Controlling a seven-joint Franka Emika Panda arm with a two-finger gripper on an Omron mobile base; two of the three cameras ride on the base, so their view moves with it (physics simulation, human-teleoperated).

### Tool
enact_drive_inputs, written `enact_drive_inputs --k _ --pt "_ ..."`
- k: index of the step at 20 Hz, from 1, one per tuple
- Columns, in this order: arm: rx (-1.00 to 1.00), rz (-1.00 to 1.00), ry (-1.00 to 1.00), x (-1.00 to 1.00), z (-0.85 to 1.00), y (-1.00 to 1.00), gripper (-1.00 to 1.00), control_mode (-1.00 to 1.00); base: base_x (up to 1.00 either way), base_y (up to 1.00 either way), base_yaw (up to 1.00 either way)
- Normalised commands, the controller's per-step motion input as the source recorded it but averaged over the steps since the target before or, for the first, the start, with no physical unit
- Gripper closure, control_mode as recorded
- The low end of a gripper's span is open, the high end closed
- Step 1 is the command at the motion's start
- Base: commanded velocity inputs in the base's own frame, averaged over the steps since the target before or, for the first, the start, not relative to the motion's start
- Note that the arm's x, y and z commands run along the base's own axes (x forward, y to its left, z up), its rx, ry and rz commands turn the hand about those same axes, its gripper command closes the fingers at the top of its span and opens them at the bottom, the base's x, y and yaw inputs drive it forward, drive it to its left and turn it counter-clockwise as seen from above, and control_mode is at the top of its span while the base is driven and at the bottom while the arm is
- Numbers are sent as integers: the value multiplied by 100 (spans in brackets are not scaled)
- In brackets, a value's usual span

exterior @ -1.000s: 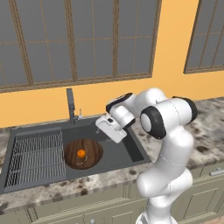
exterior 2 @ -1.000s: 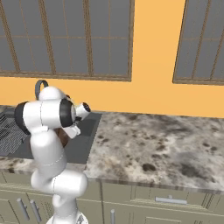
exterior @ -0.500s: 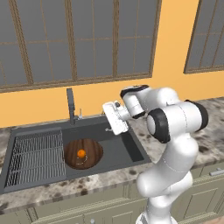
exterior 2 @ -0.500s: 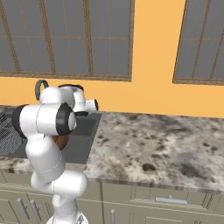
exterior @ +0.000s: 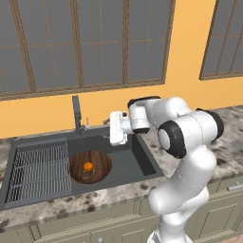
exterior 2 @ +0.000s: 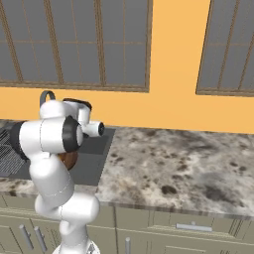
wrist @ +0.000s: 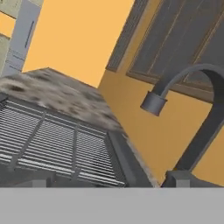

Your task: Pick the tangerine from the cabinet and place it in the bowl. Then pick the bowl and place it in the sink. Then turn on the sink facuet.

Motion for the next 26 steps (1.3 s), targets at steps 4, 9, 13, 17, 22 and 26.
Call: enact_drive_inputs --k 4,9,13,17,22,26 --pt "22 -33 38 35 13 12 -100 -100 0 0 0" --pt "8 -4 27 35 -2 -2 -100 -100 0 0 0" --pt "5 0 6 21 -16 -2 -100 -100 0 0 0" --pt "13 0 0 55 -25 -22 -100 -100 0 0 0" --pt "7 0 -1 46 -48 -6 -100 -100 0 0 0" --pt "4 -2 0 17 -14 31 -100 -100 0 0 0"
